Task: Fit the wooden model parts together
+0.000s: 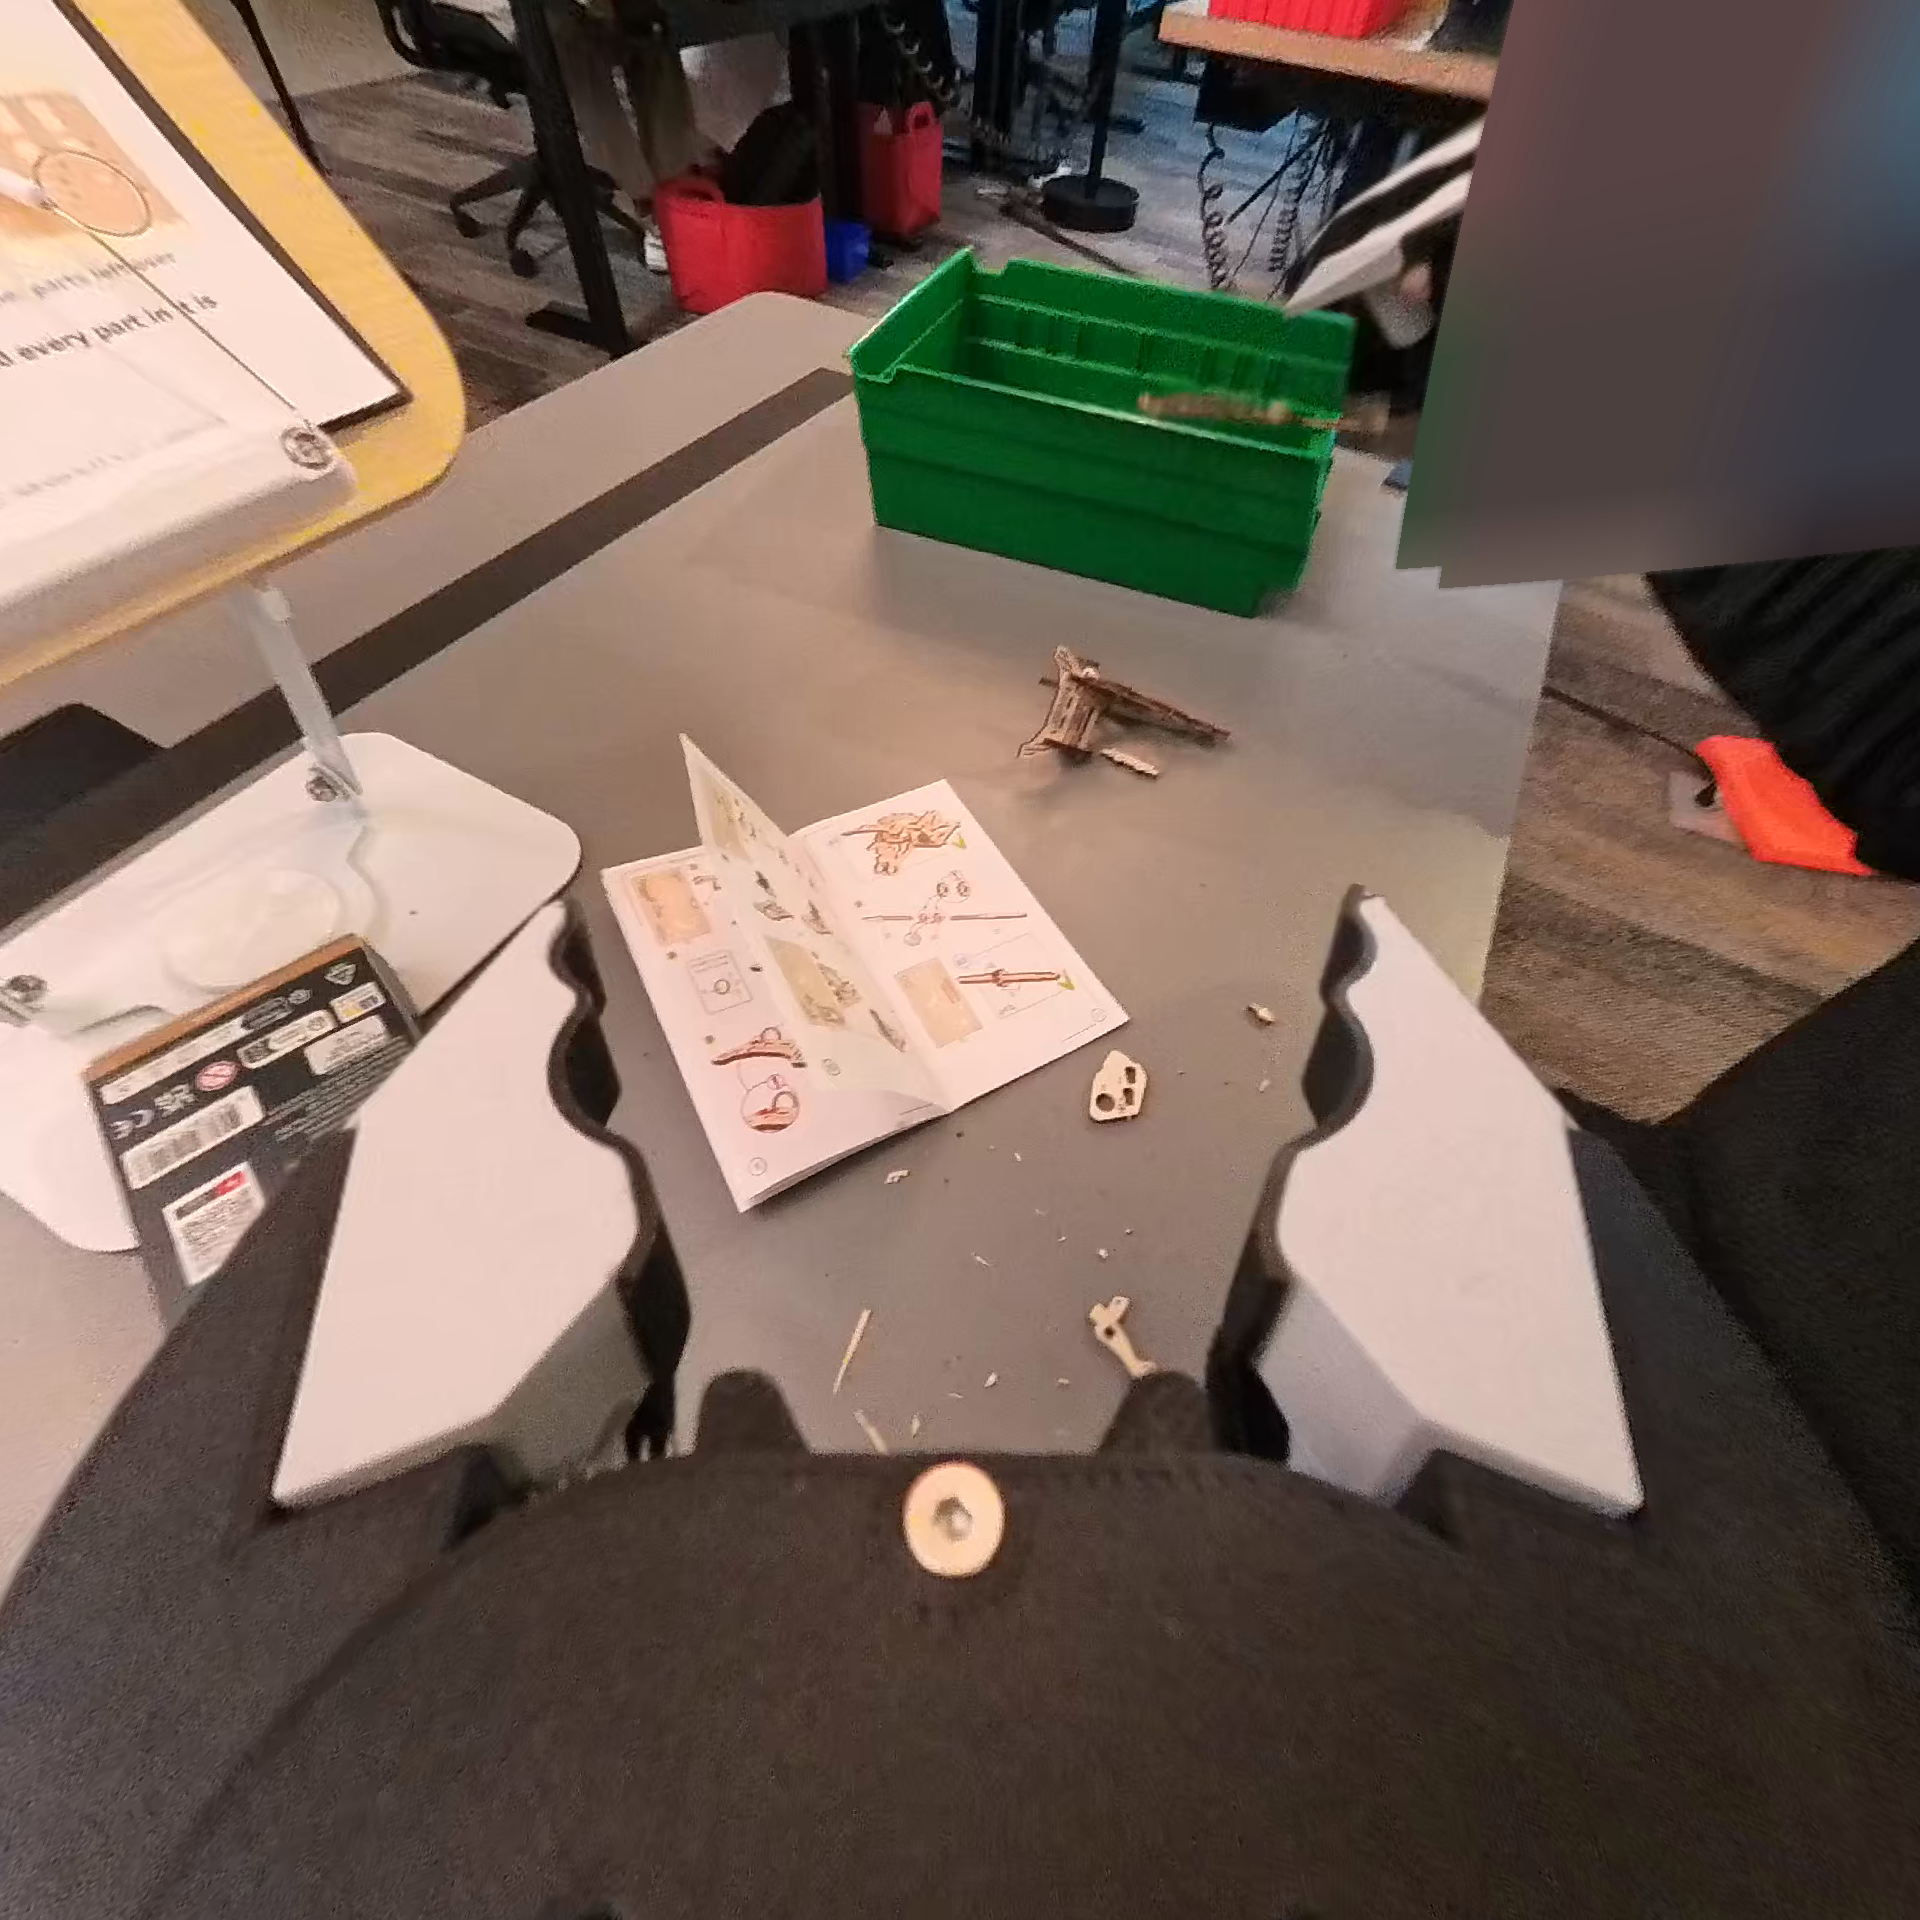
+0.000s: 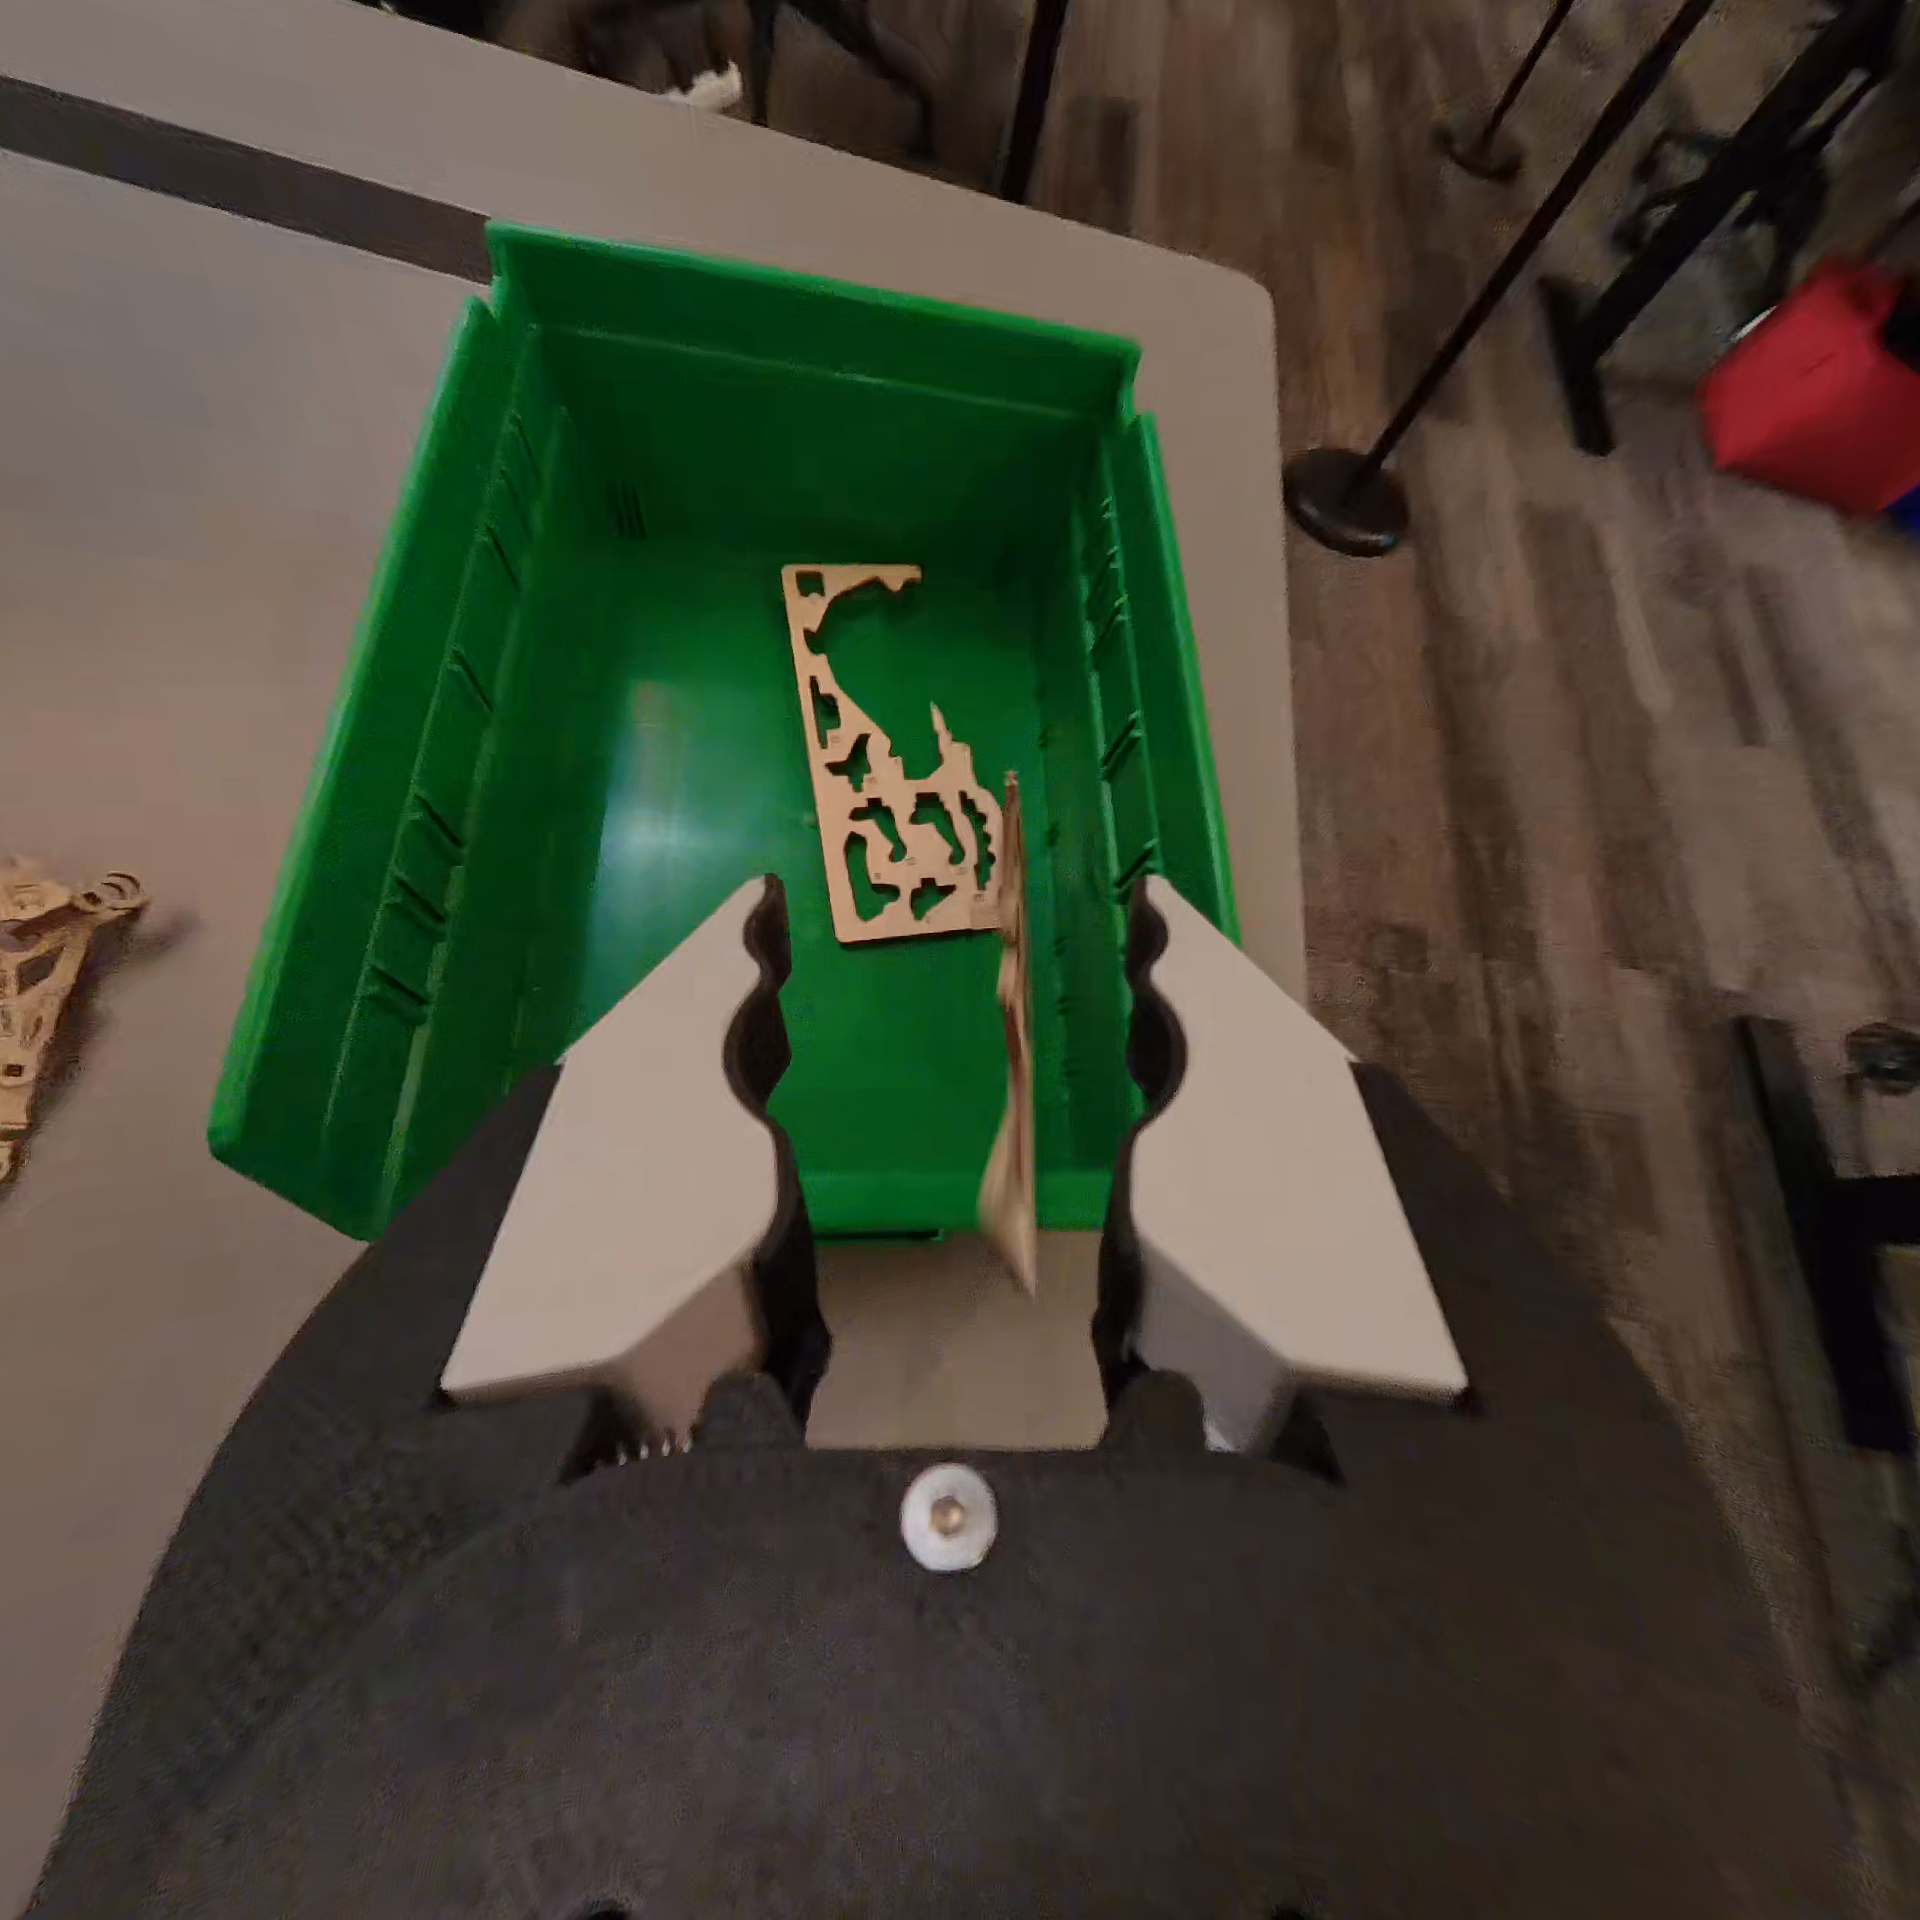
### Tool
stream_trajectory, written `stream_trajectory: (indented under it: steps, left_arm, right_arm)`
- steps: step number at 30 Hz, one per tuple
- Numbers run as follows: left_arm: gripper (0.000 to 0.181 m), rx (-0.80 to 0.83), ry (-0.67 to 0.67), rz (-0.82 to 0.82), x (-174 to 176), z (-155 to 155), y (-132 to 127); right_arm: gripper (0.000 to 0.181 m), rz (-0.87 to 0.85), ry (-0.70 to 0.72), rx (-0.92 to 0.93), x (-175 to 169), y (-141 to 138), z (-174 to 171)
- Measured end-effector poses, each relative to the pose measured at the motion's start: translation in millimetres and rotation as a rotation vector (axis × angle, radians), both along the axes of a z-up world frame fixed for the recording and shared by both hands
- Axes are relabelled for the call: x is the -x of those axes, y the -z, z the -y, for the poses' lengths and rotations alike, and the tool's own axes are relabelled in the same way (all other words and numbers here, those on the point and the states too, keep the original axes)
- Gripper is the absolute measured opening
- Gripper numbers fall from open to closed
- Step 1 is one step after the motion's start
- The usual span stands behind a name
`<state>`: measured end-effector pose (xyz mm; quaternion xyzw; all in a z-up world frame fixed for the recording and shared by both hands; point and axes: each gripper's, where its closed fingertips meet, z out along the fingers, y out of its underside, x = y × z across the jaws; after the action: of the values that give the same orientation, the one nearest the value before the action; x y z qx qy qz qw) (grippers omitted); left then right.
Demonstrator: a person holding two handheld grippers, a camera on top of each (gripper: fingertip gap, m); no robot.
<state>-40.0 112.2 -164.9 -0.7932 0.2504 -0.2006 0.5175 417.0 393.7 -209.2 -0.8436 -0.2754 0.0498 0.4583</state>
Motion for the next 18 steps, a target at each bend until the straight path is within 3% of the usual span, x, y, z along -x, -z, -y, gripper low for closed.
stream_trajectory:
  steps: [2,5,6,8,10,13,16,18]
  left_arm:
    - [0.136,0.017,0.026,0.07,-4.4,0.8,-5.5]
    - [0.158,0.004,0.064,0.123,-13.3,-0.6,-15.1]
    - [0.158,0.008,0.107,0.162,-22.8,3.0,-19.2]
    - [0.156,-0.016,0.192,0.279,-46.8,9.7,-32.8]
    - [0.142,0.01,0.319,0.383,-80.3,24.3,-37.2]
    - [0.114,0.067,0.471,0.482,-122.6,44.7,-34.5]
    - [0.087,0.078,0.563,0.549,-150.6,61.9,-31.8]
    - [0.085,0.122,0.617,0.538,-166.0,73.2,-23.5]
  right_arm:
    - [0.063,-0.049,0.008,-0.031,-3.3,-5.0,3.0]
    - [0.061,-0.074,-0.005,-0.24,8.9,-58.8,31.6]
    - [0.06,-0.12,-0.076,-0.295,30.6,-79.0,51.5]
    - [0.041,-0.231,-0.331,-0.335,98.9,-103.3,104.0]
    - [0.037,-0.345,-0.6,-0.274,175.0,-101.8,159.1]
    - [0.039,-0.511,-0.918,-0.082,267.7,-75.1,231.1]
    - [0.046,-0.64,-1.132,0.116,331.0,-47.8,288.8]
    - [0.046,-0.694,-1.214,0.156,351.0,-42.8,311.3]
